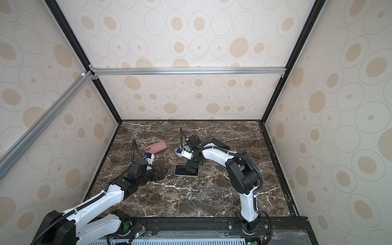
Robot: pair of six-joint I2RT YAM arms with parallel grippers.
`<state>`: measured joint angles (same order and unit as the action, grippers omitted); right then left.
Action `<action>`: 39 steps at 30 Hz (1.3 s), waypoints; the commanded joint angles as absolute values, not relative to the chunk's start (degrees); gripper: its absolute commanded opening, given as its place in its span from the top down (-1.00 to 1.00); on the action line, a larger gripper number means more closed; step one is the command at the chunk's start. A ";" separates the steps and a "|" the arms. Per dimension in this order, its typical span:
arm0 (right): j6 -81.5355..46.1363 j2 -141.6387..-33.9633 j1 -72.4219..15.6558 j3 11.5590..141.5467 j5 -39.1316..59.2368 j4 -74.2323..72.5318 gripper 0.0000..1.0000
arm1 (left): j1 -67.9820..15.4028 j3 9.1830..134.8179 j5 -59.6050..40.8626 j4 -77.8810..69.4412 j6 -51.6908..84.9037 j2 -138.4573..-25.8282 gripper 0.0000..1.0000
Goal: Put the phone into the phone case
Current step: 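Open both grippers and lift them away from the cased phone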
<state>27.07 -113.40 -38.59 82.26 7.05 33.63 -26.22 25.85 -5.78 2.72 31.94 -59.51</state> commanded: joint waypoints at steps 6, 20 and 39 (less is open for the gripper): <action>30.23 -117.25 -39.77 84.88 10.08 37.60 -0.99 | -25.84 25.05 -4.42 3.60 33.82 -56.77 -1.00; 32.06 -119.00 -39.98 84.46 15.12 41.12 -0.99 | -25.64 25.03 -6.02 1.98 35.18 -54.93 -1.00; 31.98 -123.31 -42.60 85.85 4.95 41.85 -0.94 | -25.14 24.17 -5.63 2.71 34.89 -53.14 -1.00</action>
